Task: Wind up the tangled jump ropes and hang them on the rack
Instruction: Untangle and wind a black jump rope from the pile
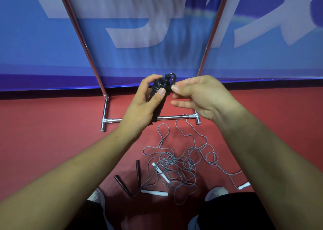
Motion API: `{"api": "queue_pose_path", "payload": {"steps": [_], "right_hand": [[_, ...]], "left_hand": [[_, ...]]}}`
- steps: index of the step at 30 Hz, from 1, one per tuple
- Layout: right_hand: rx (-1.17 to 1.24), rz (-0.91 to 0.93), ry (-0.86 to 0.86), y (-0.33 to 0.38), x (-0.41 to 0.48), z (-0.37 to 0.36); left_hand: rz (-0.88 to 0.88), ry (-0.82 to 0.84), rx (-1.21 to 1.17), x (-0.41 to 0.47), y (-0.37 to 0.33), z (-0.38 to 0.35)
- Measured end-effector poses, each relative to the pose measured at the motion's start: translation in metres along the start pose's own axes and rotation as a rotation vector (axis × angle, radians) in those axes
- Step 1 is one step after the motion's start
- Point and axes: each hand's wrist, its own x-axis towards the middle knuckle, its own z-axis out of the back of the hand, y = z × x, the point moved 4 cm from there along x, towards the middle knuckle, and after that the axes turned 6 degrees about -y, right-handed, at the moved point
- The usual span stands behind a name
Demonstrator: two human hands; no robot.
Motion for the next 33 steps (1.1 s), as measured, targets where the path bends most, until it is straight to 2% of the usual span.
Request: {"api": "queue_pose_path", "payload": {"steps": [8,15,19,27,33], "right_hand": [[-0.031,-0.016,0.005,-0.003,0.002,0.003],[-0.539,0.303,-0.059,0.003,0.001,0.005],[-0.651,0.353,-0.033,0.006,0.002,0.005],[-0.625,0.255,-0.001,0.004,0.002,0.006],[-0.468,0.207,-0.020,-0.001,0.004,0.006]], "left_hand": [[-0.044,0.112,0.107,0.004,-0.001,0.006],[0.018,0.175,0.116,0.005,-0.006,0.005],[0.050,0.205,0.169,0.005,-0.007,0.006],[0.044,0.277,0.228,0.003,-0.008,0.010],[-0.037,0.315,0.236,0.004,-0.010,0.011]]}}
